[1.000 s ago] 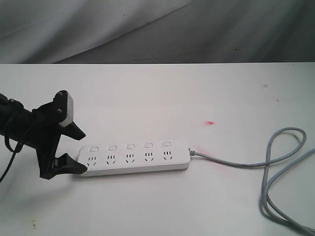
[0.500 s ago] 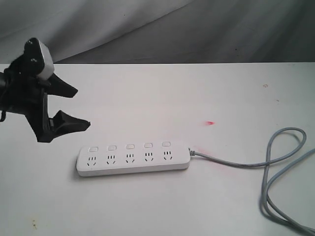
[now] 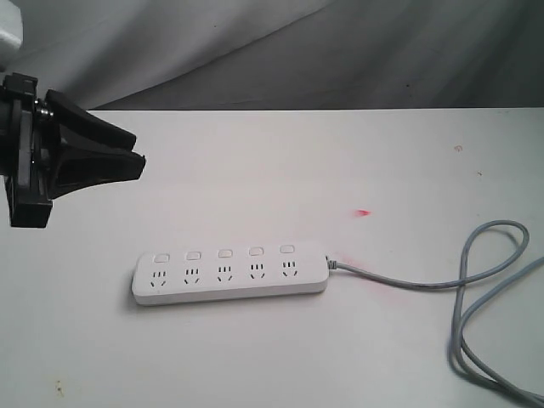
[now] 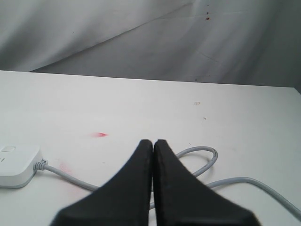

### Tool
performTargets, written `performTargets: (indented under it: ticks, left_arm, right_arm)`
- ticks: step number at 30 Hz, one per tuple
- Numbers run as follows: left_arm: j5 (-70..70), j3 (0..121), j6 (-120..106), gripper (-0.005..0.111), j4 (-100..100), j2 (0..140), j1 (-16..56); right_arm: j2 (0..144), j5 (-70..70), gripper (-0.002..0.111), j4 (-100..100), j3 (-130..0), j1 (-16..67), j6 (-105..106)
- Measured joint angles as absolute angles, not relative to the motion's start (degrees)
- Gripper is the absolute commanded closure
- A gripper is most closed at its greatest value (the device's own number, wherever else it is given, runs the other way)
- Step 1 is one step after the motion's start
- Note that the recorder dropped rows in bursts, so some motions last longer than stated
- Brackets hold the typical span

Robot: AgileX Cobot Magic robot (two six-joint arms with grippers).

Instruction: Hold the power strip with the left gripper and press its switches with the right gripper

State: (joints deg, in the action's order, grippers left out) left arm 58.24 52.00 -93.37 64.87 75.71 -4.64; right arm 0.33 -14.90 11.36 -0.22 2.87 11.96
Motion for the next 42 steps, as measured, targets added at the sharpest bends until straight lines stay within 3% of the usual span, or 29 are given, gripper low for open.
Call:
performTargets:
  ticks: [6, 29, 35, 42]
  left_arm:
    - [59.4, 52.0, -93.1, 0.107, 64.9, 75.7, -4.6]
    - [57.4, 51.9, -93.1, 0.107, 64.9, 74.8, -4.6]
    - [36.3, 43.6, -88.8, 0.107, 67.1, 65.0, -2.0]
    - [-1.3, 25.5, -85.9, 0.107, 75.9, 44.3, 11.9]
  right_arm:
    - [0.3, -14.9, 0.108, 11.4, -0.2, 2.9, 12.0]
    - [0.3, -14.9, 0.108, 11.4, -0.2, 2.9, 12.0]
    - [0.3, -14.9, 0.108, 11.4, -0.2, 2.9, 12.0]
    - [0.3, -14.9, 0.108, 11.4, -0.2, 2.9, 12.0]
